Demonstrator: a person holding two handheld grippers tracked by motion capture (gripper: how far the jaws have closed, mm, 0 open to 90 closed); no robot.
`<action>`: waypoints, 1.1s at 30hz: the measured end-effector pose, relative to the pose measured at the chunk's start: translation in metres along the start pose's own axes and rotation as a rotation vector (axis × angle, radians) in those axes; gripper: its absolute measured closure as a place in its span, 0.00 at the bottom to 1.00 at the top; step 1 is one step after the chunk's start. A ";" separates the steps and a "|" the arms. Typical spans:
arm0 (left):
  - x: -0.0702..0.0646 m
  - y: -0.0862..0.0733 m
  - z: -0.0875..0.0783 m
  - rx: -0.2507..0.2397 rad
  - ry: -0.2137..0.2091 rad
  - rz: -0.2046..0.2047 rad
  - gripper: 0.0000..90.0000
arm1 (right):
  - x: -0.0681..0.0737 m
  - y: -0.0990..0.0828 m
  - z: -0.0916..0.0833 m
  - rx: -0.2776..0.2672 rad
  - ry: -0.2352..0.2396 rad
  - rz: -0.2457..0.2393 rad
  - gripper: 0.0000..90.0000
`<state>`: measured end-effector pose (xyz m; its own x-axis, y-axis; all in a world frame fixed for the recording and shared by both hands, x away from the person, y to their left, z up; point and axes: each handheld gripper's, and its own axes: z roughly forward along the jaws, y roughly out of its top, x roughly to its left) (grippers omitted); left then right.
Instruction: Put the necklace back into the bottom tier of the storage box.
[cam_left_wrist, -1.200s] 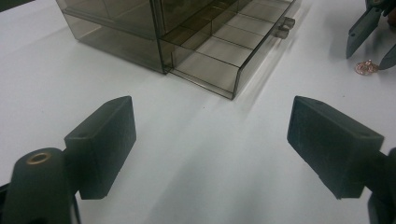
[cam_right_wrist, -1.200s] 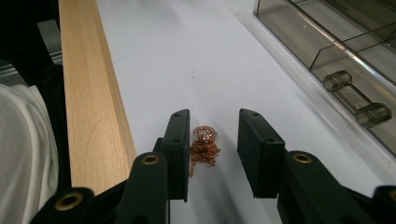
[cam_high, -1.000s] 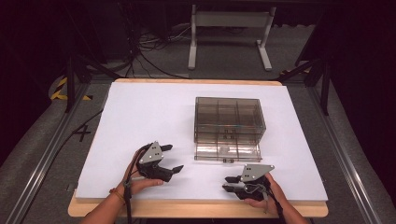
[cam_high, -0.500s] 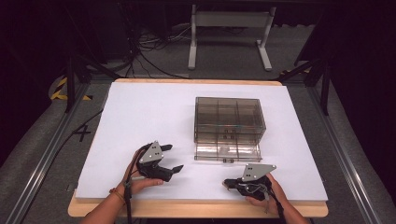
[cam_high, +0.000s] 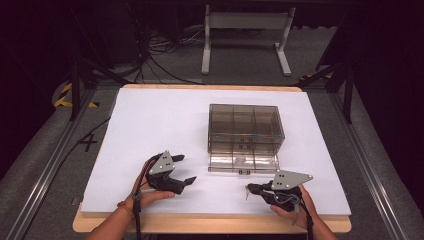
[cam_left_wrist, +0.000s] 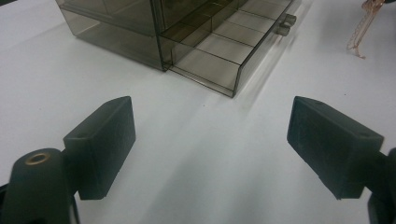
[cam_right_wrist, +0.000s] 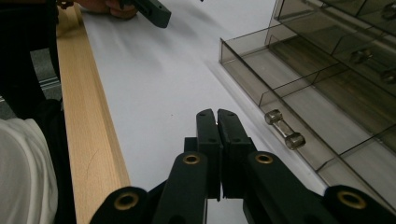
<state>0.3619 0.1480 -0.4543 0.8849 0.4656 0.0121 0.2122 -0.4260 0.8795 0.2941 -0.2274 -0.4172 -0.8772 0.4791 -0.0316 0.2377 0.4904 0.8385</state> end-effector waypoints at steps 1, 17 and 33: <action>0.000 0.000 0.000 0.000 -0.001 0.001 0.18 | 0.000 0.001 -0.001 -0.007 -0.003 -0.002 0.99; 0.001 0.000 0.000 0.000 -0.008 -0.008 0.17 | -0.006 0.017 -0.023 -0.094 -0.079 -0.002 0.99; 0.000 0.000 0.001 0.007 -0.009 -0.002 0.17 | -0.015 0.034 -0.029 -0.133 -0.125 -0.001 0.99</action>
<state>0.3628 0.1472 -0.4546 0.8881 0.4595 0.0063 0.2164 -0.4303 0.8764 0.3027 -0.2391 -0.3725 -0.8169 0.5693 -0.0929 0.1722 0.3945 0.9026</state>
